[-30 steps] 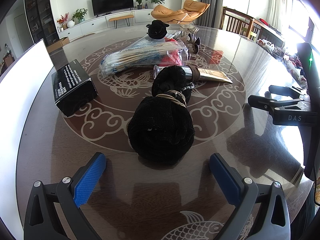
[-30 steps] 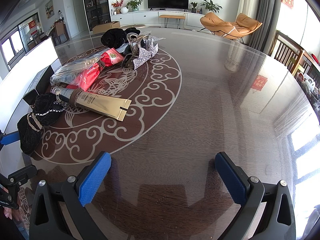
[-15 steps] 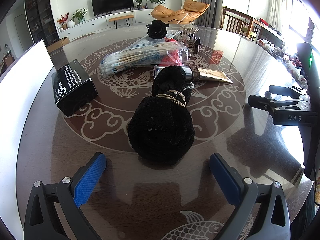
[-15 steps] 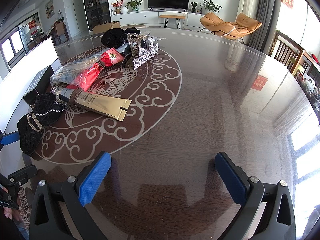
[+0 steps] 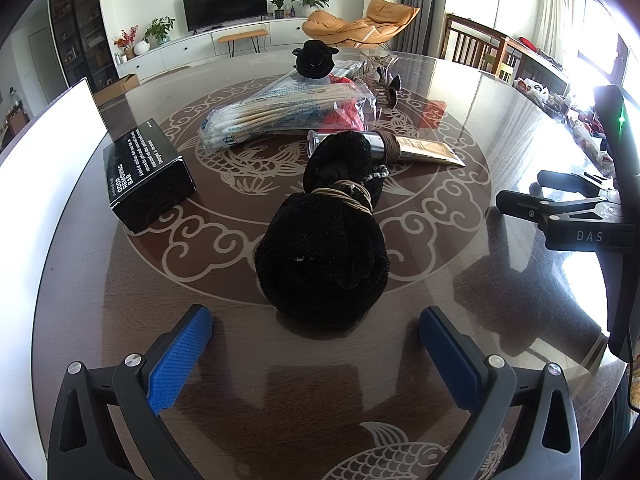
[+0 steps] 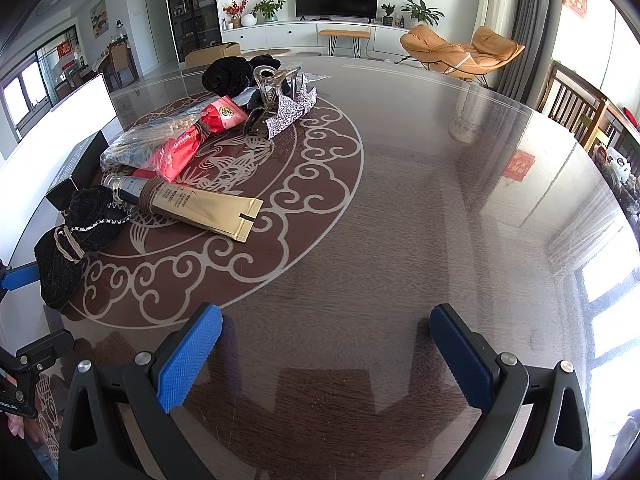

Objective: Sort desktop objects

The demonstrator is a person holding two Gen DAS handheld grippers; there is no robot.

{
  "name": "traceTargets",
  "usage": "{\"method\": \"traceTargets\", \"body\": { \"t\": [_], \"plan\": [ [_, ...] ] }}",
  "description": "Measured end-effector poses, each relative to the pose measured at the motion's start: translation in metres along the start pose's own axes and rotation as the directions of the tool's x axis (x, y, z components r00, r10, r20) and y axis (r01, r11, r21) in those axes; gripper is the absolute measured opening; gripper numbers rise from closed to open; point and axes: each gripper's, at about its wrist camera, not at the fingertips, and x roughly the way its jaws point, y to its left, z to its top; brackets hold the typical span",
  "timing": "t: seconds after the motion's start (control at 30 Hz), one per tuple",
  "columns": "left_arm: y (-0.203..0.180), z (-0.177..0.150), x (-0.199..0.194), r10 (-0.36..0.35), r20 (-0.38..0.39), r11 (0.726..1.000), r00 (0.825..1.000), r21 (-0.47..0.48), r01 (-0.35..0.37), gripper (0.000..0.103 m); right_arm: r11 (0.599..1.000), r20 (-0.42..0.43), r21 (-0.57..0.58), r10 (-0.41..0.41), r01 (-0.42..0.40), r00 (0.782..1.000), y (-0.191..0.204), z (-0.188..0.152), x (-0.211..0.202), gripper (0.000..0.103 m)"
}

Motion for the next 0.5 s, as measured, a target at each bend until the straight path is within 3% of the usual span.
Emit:
{"method": "traceTargets", "body": {
  "t": [0.5],
  "plan": [
    [-0.0001,0.0001,0.0001,0.000,0.000,1.000,1.000,0.000,0.000,0.103,1.000,0.001,0.004,-0.002,0.002,1.000,0.0000,0.0001,0.0001,0.103]
  ]
}}
